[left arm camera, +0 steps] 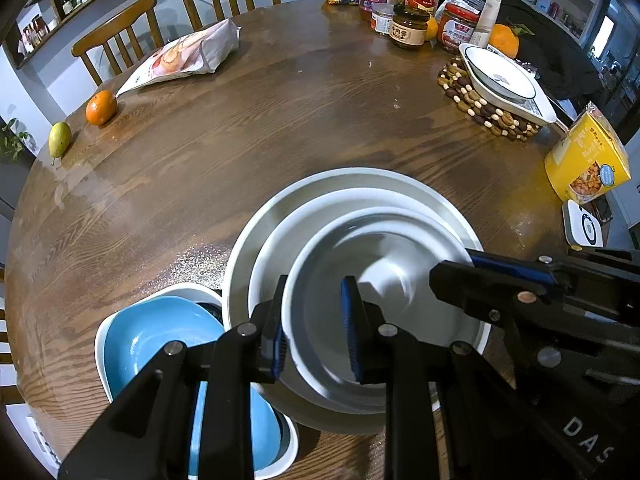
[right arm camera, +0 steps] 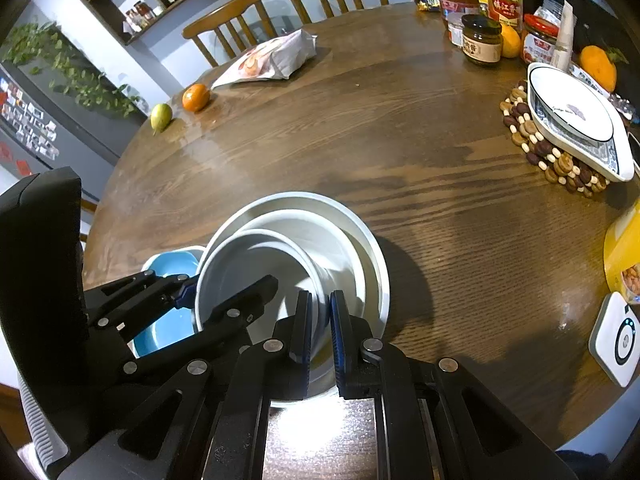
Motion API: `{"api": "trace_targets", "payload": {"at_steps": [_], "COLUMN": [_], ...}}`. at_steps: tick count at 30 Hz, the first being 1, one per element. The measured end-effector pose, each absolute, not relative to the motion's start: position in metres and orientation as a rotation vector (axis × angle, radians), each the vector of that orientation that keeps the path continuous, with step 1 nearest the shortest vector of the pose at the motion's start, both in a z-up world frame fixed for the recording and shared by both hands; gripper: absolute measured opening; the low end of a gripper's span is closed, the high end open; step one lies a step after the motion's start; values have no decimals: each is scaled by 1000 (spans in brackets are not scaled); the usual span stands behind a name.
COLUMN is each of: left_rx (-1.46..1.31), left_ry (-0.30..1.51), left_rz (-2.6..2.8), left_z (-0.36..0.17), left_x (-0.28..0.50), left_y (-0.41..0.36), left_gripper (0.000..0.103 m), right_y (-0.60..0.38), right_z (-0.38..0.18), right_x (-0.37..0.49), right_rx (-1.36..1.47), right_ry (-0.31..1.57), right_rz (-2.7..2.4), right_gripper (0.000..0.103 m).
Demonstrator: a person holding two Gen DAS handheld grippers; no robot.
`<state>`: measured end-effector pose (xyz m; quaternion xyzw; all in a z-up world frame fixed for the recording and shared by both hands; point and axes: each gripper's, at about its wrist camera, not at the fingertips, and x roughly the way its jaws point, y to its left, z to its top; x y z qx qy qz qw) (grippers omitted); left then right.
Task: Organize plates and bowls
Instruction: 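Lower the white ramekin into the smaller white bowl with both grippers, then open both grippers and withdraw them from the white ramekin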
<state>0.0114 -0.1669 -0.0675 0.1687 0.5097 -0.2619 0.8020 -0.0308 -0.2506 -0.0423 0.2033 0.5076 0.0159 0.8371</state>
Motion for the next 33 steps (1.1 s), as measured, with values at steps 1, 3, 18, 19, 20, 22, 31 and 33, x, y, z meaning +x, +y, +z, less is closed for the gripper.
{"api": "trace_targets", "payload": {"at_steps": [1, 3, 18, 19, 20, 22, 31, 33], "left_rx": [361, 361, 375, 376, 375, 376, 363, 362], "left_ry": [1093, 1094, 1090, 1090, 1090, 1090, 1088, 1086], "left_rz": [-561, -561, -562, -562, -563, -563, -567, -567], "left_z": [-68, -68, -70, -70, -70, -70, -67, -66], "left_x": [12, 12, 15, 15, 15, 15, 17, 17], "left_y": [-167, -167, -167, -168, -168, -168, -167, -166], "left_gripper": [22, 22, 22, 22, 22, 23, 23, 23], "right_y": [-250, -250, -247, -248, -248, -249, -250, -250], "right_z": [-42, -43, -42, -42, -42, -42, -42, -42], "right_x": [-30, -29, -26, -25, -25, -24, -22, -22], "right_rx": [428, 422, 406, 407, 410, 414, 424, 423], "right_ry": [1074, 1074, 1079, 1079, 1080, 1079, 1081, 1082], "right_rz": [33, 31, 21, 20, 19, 19, 9, 6], "right_gripper": [12, 12, 12, 12, 12, 12, 12, 12]}}
